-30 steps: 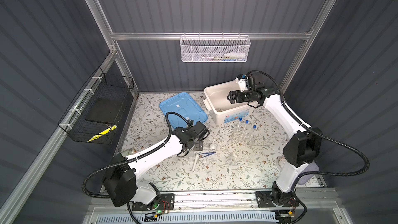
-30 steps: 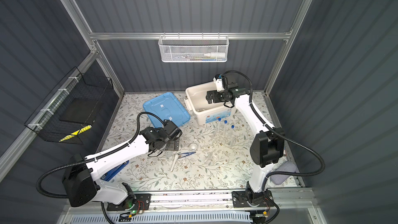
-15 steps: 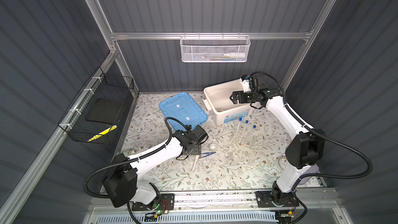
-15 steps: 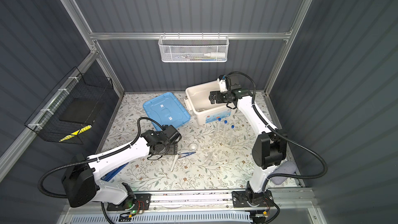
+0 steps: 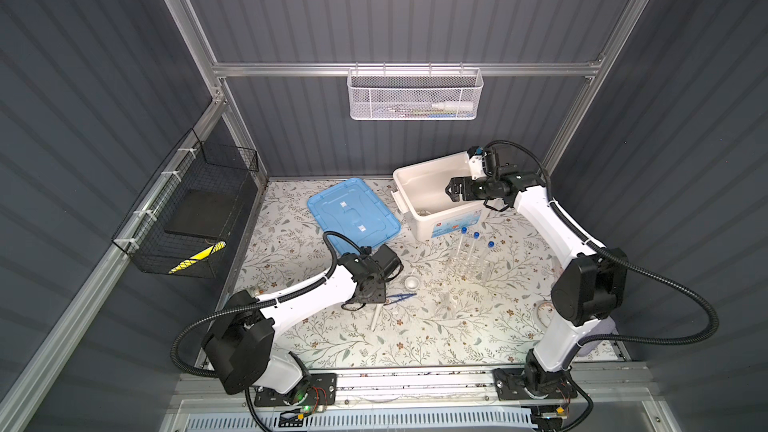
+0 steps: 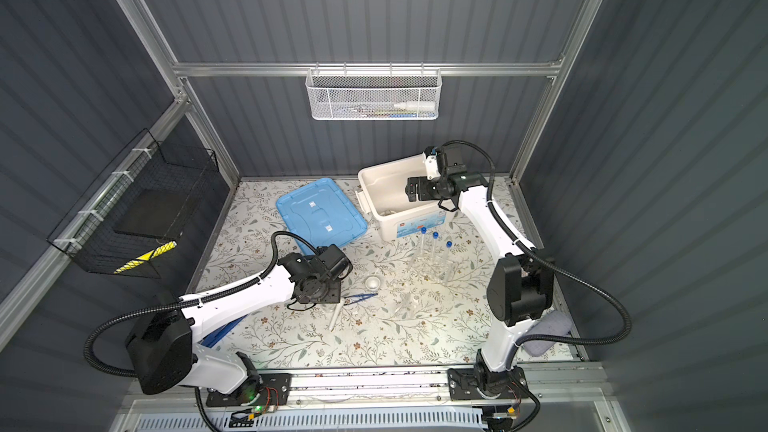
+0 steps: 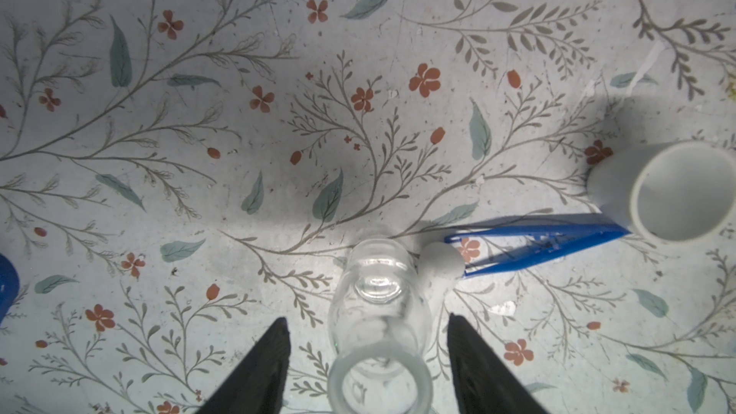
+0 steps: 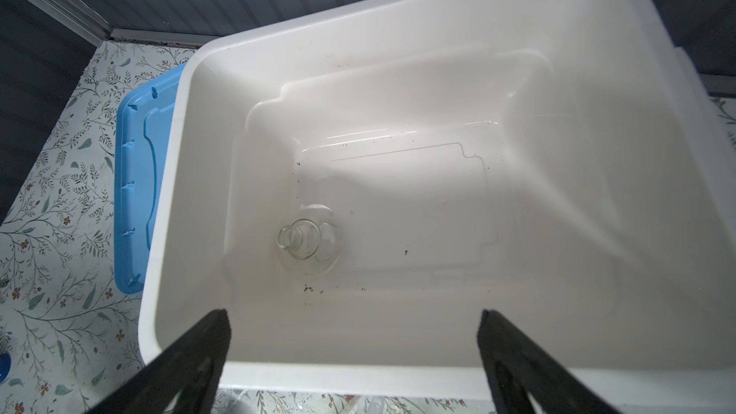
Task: Organize the chemistry lab equipment
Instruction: 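Grasp the small glass jar with the left gripper while the right gripper rises, then lift the glass jar with the left gripper and carry it toward the white bin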
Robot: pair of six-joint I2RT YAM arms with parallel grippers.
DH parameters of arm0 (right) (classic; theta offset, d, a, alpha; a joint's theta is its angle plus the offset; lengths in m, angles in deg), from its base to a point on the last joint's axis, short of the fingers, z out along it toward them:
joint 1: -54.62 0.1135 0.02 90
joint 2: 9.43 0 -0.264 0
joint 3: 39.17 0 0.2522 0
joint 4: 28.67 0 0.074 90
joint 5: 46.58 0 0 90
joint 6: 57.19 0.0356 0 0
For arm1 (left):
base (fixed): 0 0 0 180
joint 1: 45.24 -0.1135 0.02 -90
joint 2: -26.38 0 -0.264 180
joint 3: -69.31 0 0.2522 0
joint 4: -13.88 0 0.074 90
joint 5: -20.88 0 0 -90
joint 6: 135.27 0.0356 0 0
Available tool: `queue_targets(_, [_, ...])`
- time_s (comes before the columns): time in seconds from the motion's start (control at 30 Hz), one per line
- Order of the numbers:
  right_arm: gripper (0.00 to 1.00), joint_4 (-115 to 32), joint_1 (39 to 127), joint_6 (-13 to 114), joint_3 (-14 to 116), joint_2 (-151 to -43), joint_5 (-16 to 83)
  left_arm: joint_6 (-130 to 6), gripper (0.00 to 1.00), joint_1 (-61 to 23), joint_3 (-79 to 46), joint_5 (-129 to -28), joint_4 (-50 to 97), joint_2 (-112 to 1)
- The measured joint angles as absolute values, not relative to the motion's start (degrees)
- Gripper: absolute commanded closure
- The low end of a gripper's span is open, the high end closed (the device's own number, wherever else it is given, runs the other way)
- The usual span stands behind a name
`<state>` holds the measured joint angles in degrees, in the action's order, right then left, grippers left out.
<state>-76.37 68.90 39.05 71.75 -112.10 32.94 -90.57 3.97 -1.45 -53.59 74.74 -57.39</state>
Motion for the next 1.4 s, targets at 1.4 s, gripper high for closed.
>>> queue_targets(1.4, [0.01, -76.1, 68.5, 39.4, 68.2, -109.9, 34.0, -88.5, 0.68, 4.0, -4.1, -52.7, 75.8, -57.8])
